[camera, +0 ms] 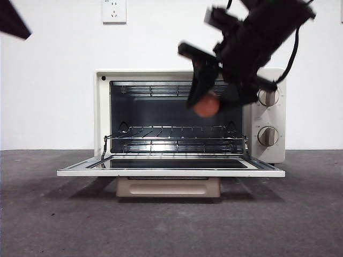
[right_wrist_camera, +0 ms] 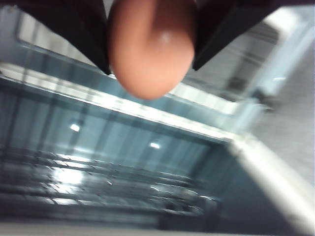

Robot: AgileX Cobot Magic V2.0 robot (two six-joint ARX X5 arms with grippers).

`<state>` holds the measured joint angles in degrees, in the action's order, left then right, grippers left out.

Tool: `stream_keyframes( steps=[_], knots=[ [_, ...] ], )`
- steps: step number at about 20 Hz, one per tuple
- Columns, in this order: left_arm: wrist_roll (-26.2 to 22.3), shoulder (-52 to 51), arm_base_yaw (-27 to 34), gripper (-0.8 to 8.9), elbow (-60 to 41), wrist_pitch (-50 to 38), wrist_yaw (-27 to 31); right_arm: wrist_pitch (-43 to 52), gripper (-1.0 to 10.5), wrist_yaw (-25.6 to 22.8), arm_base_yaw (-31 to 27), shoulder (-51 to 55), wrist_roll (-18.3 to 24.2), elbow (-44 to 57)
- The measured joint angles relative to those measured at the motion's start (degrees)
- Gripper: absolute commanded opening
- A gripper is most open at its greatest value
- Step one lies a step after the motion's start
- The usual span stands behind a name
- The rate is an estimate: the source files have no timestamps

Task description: Eggoven

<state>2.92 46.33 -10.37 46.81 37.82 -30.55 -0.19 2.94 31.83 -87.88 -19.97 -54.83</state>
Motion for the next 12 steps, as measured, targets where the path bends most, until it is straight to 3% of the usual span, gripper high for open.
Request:
stream_keyframes(
  steps=[12],
  knots=[
    [0.87, -2.25, 1.46, 0.07, -1.49, 0.79, -0.98, 6.49, 0.0, -1.64, -3.39, -6.25, 0.00, -0.33]
  ],
)
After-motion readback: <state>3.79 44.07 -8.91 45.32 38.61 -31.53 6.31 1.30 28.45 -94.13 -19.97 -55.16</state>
